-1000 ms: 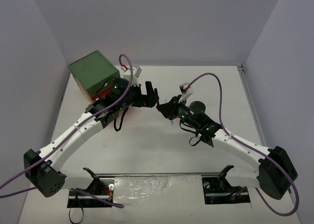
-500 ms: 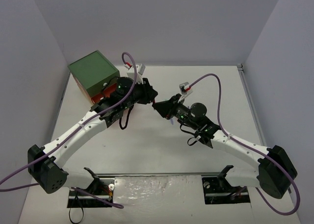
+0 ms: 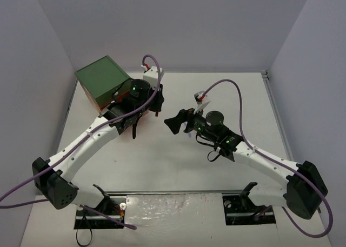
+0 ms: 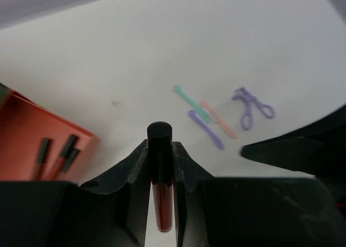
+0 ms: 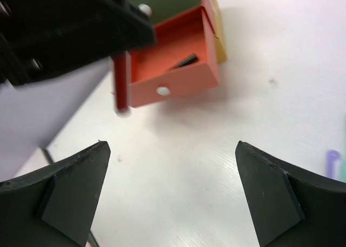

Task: Organize the makeup

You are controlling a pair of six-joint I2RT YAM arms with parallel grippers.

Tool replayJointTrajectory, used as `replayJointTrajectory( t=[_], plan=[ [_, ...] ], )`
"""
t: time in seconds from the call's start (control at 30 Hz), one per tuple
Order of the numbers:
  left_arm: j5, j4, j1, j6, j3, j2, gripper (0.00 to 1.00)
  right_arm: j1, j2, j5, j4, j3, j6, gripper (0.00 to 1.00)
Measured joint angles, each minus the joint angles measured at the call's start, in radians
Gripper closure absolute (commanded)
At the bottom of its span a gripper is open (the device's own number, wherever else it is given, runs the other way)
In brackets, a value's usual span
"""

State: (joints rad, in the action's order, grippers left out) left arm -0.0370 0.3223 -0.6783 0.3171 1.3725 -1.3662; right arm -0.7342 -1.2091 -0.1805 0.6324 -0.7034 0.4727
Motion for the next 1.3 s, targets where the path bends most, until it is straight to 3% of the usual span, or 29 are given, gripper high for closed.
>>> replayJointTrajectory(
  t=[0.27,0.47,0.53,0.7,0.77,1.0,1.3],
  plan=[
    [-0.16,0.207,0.133,-0.359,0.21,-0.163,1.0,0.01,0.084,0.105,-0.224,-0.029,-0.113,0.0],
    [-0.22,0.291,0.247,-0.544,0.236,-0.342,0.91,0.044,0.154,0.124,-0.282,0.02,-0.139,0.0],
    [-0.234,0.302,0.27,-0.583,0.236,-0.399,0.7,0.054,0.173,0.124,-0.299,0.036,-0.142,0.0],
    [-0.25,0.305,0.295,-0.631,0.236,-0.462,0.34,0.074,0.219,0.124,-0.332,0.062,-0.155,0.0],
    [-0.252,0.302,0.297,-0.634,0.237,-0.455,0.28,0.082,0.236,0.124,-0.342,0.067,-0.159,0.0],
    [-0.193,0.305,0.298,-0.508,0.224,-0.324,0.3,0.119,0.276,0.12,-0.365,0.087,-0.165,0.0],
    [-0.087,0.281,0.239,-0.071,0.018,0.017,0.27,0.15,0.335,0.12,-0.411,0.107,-0.169,0.0]
  ],
)
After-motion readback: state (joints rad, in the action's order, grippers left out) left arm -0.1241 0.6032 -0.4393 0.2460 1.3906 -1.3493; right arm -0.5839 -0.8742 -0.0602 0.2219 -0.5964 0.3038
